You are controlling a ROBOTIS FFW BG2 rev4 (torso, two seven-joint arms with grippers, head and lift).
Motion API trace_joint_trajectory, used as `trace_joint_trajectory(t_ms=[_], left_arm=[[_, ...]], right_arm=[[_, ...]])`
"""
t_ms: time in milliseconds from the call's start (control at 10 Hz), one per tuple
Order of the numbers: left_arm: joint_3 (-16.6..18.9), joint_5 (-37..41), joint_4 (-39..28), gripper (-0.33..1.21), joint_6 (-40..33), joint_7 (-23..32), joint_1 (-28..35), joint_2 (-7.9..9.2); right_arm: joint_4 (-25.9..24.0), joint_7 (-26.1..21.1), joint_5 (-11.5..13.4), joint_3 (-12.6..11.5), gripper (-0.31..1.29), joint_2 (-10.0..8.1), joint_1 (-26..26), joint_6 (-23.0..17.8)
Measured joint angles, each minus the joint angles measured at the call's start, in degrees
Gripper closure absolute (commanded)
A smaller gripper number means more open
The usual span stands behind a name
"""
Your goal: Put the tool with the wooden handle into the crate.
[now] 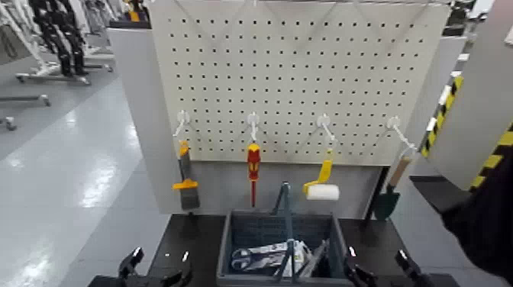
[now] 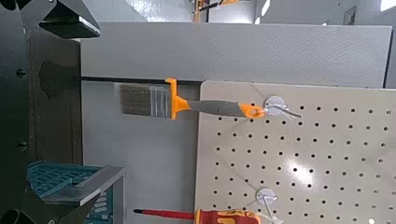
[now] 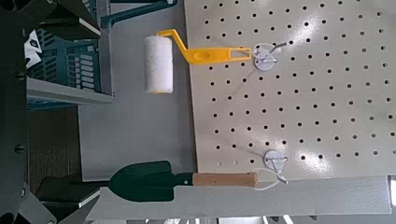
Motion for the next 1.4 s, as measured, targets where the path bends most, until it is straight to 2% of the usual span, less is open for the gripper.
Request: trace_joint_trajectory(t_ms=[300, 400, 500, 700, 900, 1100, 1400], left_arm=[[-0.1, 0.1, 0.0, 0.11, 0.3, -0.3, -0.1, 0.12], [-0.1, 0.2, 0.0, 0.11, 0.5, -0.5, -0.2, 0.19], [-0.2, 0.4, 0.0, 0.11, 0.6, -0.7, -0.2, 0.33], [-0.4, 0.9, 0.1, 0.11, 0.9, -0.9, -0.2, 0.60], [-0.4, 1.2, 0.1, 0.11, 1.0, -1.1, -0.2, 0.66], [-0.4, 1.3, 0.1, 0.11, 1.0, -1.3, -0.1, 0.71], [-0.4, 1.4, 0.1, 0.11, 1.1, -1.6, -0.2, 0.74]], right_arm=[[-0.2, 0.8, -0.1, -0.3, 0.13, -0.19, -0.1, 0.2], [-0.4, 3.2, -0.4, -1.0, 0.13, -0.13, -0.2, 1.0], [-0.6, 7.3, -0.7, -2.7, 0.13, 0.17, -0.5, 2.1], [-1.0, 15.9, -0.9, -7.8, 0.12, 0.69, -1.9, 5.0], [-2.3, 21.3, -0.3, -13.3, 0.12, 0.43, -3.4, 8.6], [-2.7, 24.8, -0.9, -16.5, 0.12, -0.98, -5.4, 12.4], [0.0, 28.8, -3.2, -18.2, 0.12, -4.99, -9.2, 15.6]])
